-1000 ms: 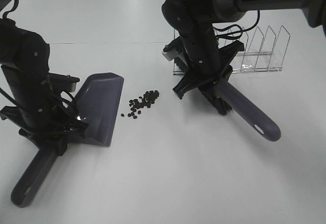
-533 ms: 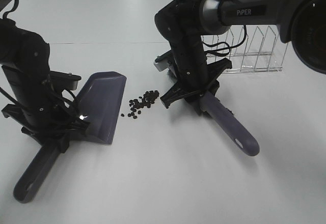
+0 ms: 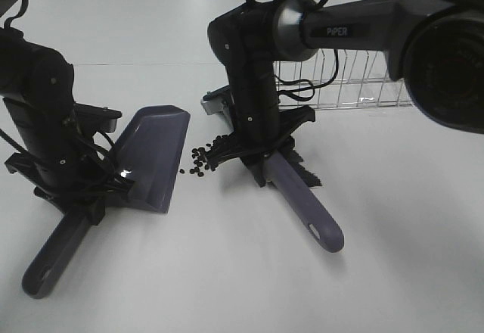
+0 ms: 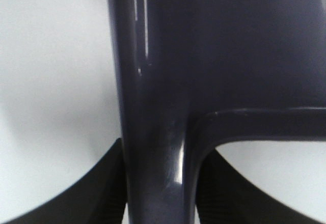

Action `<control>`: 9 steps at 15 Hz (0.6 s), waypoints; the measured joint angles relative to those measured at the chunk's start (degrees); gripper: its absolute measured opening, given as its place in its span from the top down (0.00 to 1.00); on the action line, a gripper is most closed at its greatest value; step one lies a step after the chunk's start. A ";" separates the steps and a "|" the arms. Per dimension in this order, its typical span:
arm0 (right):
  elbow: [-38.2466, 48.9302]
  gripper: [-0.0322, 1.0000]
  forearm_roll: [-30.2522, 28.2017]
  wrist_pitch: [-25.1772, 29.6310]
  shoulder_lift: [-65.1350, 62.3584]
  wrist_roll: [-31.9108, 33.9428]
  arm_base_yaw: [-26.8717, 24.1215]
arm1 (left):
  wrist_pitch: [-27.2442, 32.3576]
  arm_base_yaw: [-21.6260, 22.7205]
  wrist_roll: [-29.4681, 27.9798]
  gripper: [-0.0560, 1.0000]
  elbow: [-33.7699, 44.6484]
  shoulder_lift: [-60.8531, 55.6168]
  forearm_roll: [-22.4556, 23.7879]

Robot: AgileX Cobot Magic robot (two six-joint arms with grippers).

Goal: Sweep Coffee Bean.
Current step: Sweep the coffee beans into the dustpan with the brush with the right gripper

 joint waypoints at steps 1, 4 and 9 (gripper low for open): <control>-1.15 0.66 0.97 0.00 0.63 0.00 0.74 | -0.06 0.00 0.06 0.64 0.00 0.00 0.00; -4.98 0.66 4.98 -0.11 2.06 0.00 2.86 | -0.11 0.00 0.40 0.64 0.00 0.00 0.00; -12.03 0.66 23.03 -1.03 4.93 -0.23 5.56 | -0.17 0.00 0.46 0.64 0.00 0.00 0.00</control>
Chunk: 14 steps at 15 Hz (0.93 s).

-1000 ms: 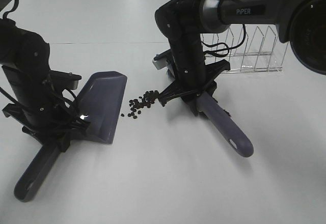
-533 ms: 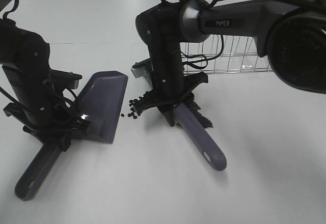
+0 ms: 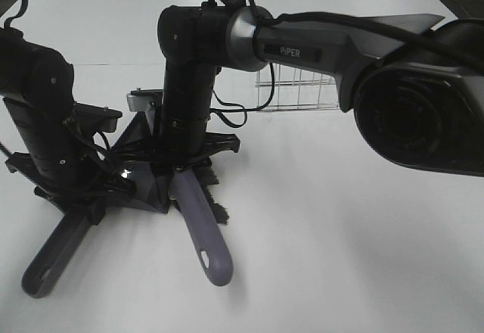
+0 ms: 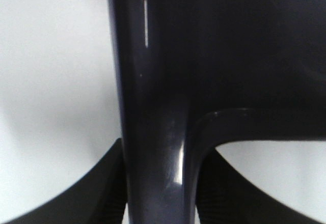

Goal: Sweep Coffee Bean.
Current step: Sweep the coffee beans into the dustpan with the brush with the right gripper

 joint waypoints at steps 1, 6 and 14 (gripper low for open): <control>-1.83 0.66 1.83 0.06 0.23 -0.23 0.17 | 0.00 0.00 0.00 0.64 0.00 0.00 0.00; -11.46 0.66 0.57 0.74 1.03 -1.66 0.74 | -0.29 0.00 0.00 0.64 0.00 0.00 0.17; -12.09 0.66 -8.88 0.63 -1.38 -1.43 -0.34 | -0.29 0.00 0.00 0.64 0.00 0.00 0.29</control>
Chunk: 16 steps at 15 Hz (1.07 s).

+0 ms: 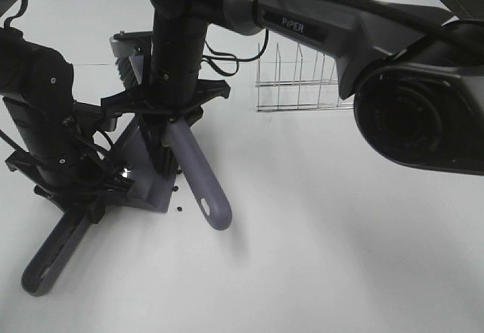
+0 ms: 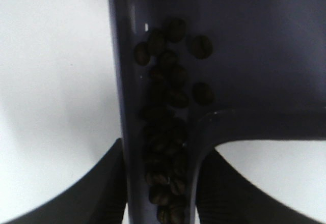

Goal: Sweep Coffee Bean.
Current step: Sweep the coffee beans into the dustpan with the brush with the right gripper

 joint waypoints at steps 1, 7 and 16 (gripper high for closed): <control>0.06 0.66 -1.55 -0.06 -1.49 0.00 -0.11 | 0.00 0.00 0.06 0.64 0.00 0.00 0.00; 17.76 0.66 -8.77 -0.63 -10.14 0.63 -0.23 | 0.06 0.00 1.38 0.64 0.00 0.00 0.63; 37.53 0.66 -13.35 -0.69 -23.66 5.79 -0.23 | -2.23 -0.06 -1.09 0.64 9.11 -4.64 1.09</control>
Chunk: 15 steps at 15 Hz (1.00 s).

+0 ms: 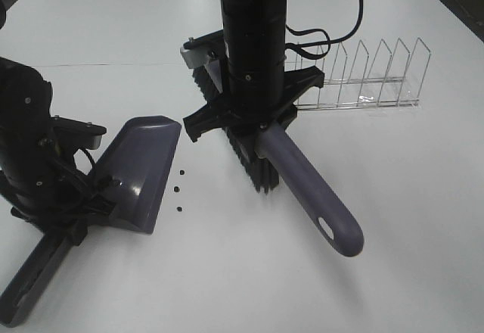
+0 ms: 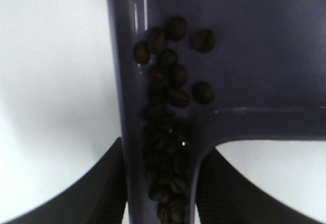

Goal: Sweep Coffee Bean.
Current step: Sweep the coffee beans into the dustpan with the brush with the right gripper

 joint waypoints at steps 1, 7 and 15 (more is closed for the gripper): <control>1.49 0.66 0.00 0.06 -0.17 0.29 0.00 | -0.17 0.00 -0.29 0.64 0.97 -0.40 -0.23; 2.69 0.66 -1.60 0.06 0.80 3.09 0.00 | -2.23 -0.06 -0.29 0.64 4.07 -1.49 -0.57; -6.02 0.66 8.31 -0.34 13.18 2.58 3.09 | -2.69 -0.06 -0.06 0.64 4.30 -1.55 -0.57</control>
